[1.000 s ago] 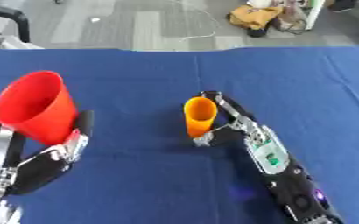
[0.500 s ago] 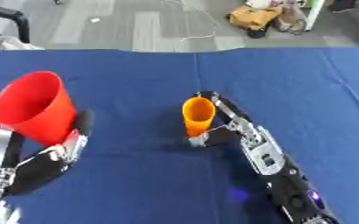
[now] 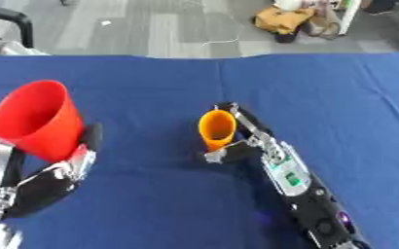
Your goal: Pour the contents of one cup into another cup.
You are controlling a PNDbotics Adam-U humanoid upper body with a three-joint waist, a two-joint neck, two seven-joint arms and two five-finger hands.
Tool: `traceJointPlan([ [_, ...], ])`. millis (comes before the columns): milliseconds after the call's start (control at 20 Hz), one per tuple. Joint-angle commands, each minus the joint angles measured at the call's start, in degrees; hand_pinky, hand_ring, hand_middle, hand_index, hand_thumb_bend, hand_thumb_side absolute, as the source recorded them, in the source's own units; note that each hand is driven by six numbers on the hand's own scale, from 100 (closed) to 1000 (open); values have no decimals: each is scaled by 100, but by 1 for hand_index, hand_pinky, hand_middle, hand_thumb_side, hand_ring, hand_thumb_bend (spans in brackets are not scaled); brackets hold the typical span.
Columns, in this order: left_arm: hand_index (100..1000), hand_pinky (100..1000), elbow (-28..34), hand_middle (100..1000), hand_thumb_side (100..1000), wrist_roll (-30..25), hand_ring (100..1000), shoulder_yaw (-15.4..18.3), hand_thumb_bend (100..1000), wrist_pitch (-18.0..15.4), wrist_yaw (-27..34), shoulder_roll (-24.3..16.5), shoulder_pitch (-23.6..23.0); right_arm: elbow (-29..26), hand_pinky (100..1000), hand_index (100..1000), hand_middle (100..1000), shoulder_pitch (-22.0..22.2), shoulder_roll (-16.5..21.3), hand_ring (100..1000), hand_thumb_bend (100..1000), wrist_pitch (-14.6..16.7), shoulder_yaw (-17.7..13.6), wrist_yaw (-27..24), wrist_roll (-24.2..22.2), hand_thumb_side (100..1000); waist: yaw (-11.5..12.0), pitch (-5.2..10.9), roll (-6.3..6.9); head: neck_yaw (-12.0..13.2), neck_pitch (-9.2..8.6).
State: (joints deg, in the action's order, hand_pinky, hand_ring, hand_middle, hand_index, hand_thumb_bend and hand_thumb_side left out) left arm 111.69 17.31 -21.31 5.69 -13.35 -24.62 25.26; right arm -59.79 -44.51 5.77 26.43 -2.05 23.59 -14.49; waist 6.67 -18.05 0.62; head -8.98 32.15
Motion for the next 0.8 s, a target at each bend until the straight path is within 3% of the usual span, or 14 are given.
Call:
traceJointPlan([
  [50,567,469,56,373,511,-6,357,16,179,-15,11,-19,56,-89,579,529,473,-66,6,444,667,-19,10,-39,110,106,10,110,14,-3,2],
  [250,567,470,59,373,511,-5,357,19,179,-19,14,-19,50,-82,507,489,442,-53,6,377,603,-41,2,-53,216,100,3,108,18,0,-4],
  [650,567,470,105,373,507,1,357,41,177,-21,36,-35,42,-153,481,467,420,-30,52,359,461,-108,-38,-166,348,100,-3,120,21,13,-7],
  [800,567,470,115,373,508,8,357,52,176,-15,46,-48,31,-190,476,461,415,-26,109,356,358,-137,-56,-202,372,100,-16,131,14,28,-8],
])
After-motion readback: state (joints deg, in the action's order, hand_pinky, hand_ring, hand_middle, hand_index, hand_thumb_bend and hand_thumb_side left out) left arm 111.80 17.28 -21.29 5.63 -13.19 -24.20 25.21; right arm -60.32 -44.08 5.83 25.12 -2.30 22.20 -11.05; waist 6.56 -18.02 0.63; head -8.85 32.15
